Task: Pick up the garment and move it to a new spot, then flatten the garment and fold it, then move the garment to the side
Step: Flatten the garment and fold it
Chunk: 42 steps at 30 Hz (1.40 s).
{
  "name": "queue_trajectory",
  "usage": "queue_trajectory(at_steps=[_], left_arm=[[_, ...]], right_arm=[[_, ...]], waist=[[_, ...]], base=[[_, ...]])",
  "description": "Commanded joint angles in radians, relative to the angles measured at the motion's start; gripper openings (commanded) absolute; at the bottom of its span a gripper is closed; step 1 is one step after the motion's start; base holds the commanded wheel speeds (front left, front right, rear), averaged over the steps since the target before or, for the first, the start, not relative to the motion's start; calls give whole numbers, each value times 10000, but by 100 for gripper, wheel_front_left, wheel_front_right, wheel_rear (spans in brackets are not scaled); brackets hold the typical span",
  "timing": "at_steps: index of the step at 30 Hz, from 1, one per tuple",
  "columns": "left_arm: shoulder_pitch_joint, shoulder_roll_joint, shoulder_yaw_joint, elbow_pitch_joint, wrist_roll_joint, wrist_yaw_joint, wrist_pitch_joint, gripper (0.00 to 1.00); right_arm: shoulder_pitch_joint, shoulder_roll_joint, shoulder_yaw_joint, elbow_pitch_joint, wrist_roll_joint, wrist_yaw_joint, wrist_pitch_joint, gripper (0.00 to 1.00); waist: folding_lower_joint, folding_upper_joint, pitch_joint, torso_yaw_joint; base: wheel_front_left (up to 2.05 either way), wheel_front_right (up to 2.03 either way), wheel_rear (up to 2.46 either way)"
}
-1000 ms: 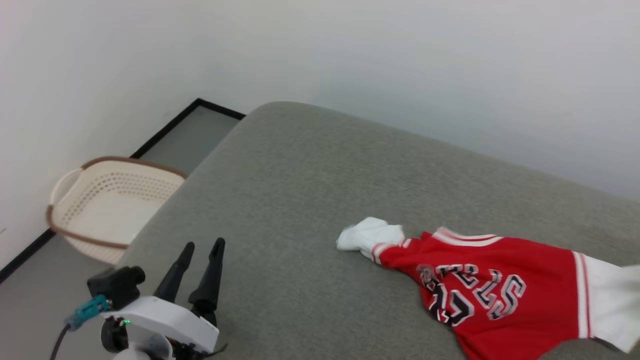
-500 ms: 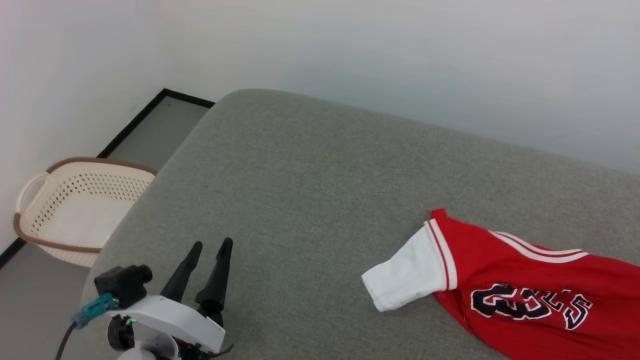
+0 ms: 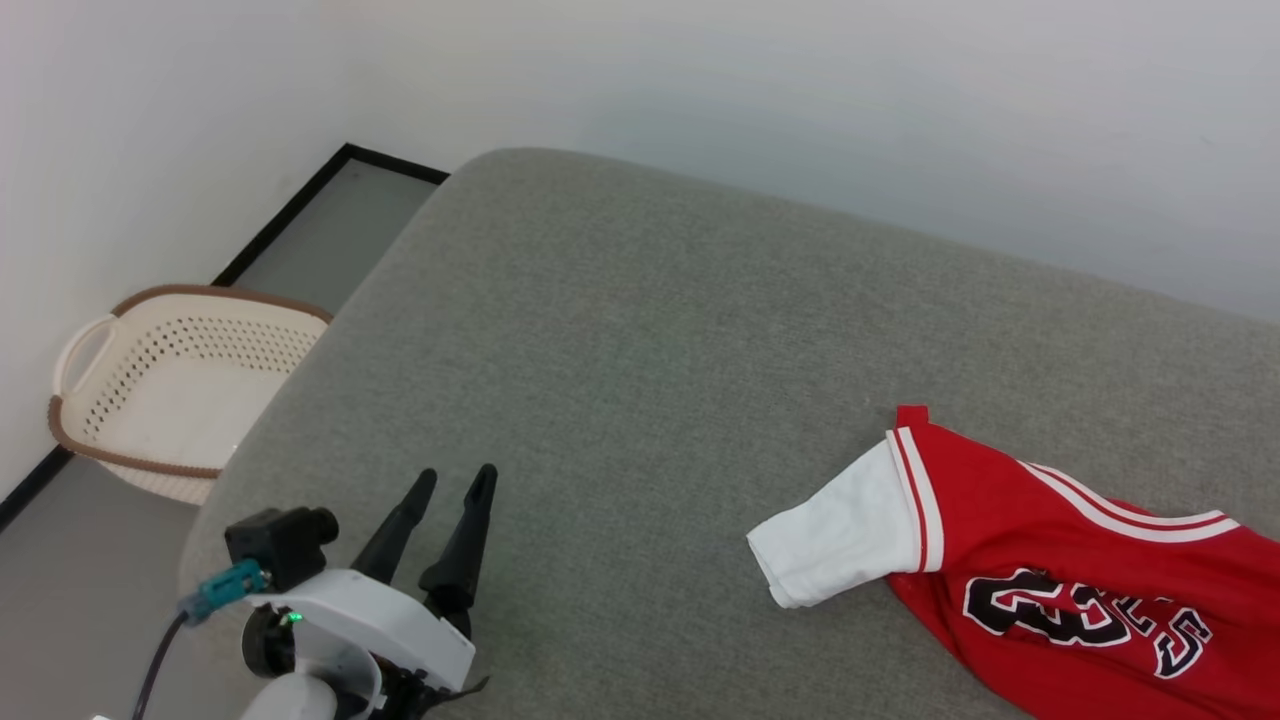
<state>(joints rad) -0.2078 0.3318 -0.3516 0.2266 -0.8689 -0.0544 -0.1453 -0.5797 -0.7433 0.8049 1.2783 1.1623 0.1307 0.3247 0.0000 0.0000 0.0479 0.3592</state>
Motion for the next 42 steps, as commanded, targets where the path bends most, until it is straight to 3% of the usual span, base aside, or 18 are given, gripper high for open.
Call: queue_trajectory(at_steps=[1,2,3,4,12,20,24,30,33,36,38,42], left_arm=[[-84,39,-23,46,84,-43,26,100],[-98,57,-33,59,82,-44,51,100],[-94,78,-28,74,75,-37,66,100],[-72,118,-29,86,82,-33,85,100],[376,428,127,-55,-114,-67,114,100],[1095,760,648,-454,-371,192,-239,100],[1440,896,932,-687,-461,330,-457,100],[1985,963,1476,-1187,-618,538,-785,100],[2210,967,1654,-1447,-561,632,-901,100],[2408,951,1770,-1676,-377,707,-1009,100],[2529,913,1875,-1817,-262,751,-1067,100],[2735,732,1981,-2017,58,708,-1151,100]], right_arm=[[224,377,-15,1,13,4,3,24],[146,410,-26,20,-34,5,7,41],[51,427,34,38,-155,5,51,78],[-56,443,51,49,-205,7,153,100],[-1192,262,647,51,-1022,-7,984,100],[-1650,-61,973,-793,-1509,-7,373,100],[-1538,-175,998,-1549,-1661,-7,-684,100],[-892,151,738,-2622,-2176,-7,-3611,100],[-462,557,373,-2714,-2531,-7,-5326,100],[-120,1064,-297,-3007,-3196,-7,-5886,100],[83,1277,-1645,-3897,-4063,-7,-5906,100],[2080,2206,-4382,-5989,-6183,-7,-5894,100]], waist=[[0,0,-21,54],[0,0,-48,58],[0,0,-95,41],[0,0,-140,13],[0,0,-529,-757],[0,0,-803,-1913],[0,0,-820,-2411],[0,0,-862,-3048],[0,0,-881,-3274],[0,0,-890,-3475],[0,0,-885,-3615],[0,0,-916,-3757]], base=[[0,0,0],[0,0,0],[0,0,0],[0,0,0],[0,0,0],[0,0,0],[0,0,0],[0,0,0],[0,0,0],[0,0,0],[0,0,0],[0,0,0]])
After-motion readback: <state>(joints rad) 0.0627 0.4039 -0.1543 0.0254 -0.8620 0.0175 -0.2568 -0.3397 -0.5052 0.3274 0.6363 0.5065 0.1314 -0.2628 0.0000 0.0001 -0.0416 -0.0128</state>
